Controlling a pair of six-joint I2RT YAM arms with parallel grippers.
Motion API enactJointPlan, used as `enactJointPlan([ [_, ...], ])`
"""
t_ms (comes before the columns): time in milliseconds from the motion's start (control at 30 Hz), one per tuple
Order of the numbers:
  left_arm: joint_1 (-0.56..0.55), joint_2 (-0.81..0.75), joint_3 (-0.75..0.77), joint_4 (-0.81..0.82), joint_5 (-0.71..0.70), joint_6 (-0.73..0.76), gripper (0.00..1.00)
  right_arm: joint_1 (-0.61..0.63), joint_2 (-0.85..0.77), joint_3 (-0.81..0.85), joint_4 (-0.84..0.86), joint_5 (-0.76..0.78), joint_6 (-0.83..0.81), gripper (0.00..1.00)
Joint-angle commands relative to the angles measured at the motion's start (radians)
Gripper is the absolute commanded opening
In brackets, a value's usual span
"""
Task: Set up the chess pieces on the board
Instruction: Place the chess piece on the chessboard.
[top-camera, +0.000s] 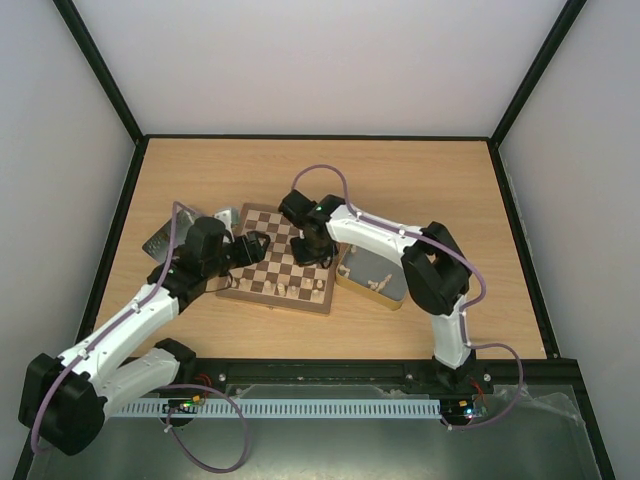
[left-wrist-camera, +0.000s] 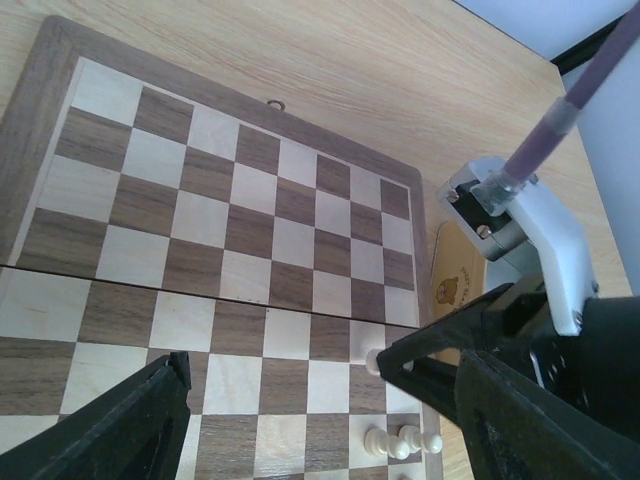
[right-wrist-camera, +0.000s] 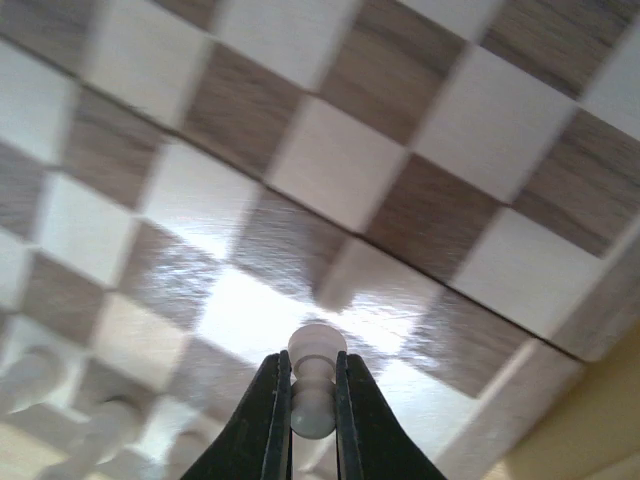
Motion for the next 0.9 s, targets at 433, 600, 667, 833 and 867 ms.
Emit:
enactJointPlan([
  [433,0.0,-0.043,-0.003,-0.03,-0.069,-0.017,0.75,0.111,0.065,0.079,-0.027,0.028,-0.004,0.06],
  [600,0.0,-0.051,-0.002,-0.043,-0.084,-0.019,0.75,0.115,0.074,0.079,-0.029,0.013,-0.006,0.07],
  [667,0.001,-0.054,-0.002,-0.045,-0.088,-0.019,0.75,0.114,0.075,0.074,-0.03,0.001,-0.007,0.06],
  [833,0.0,-0.052,-0.004,-0.048,-0.091,-0.021,0.75,0.117,0.073,0.064,-0.041,-0.013,-0.013,0.06],
  [867,0.0,-0.052,-0.004,-0.047,-0.09,-0.021,0.74,0.117,0.071,0.061,-0.042,-0.014,-0.014,0.06],
])
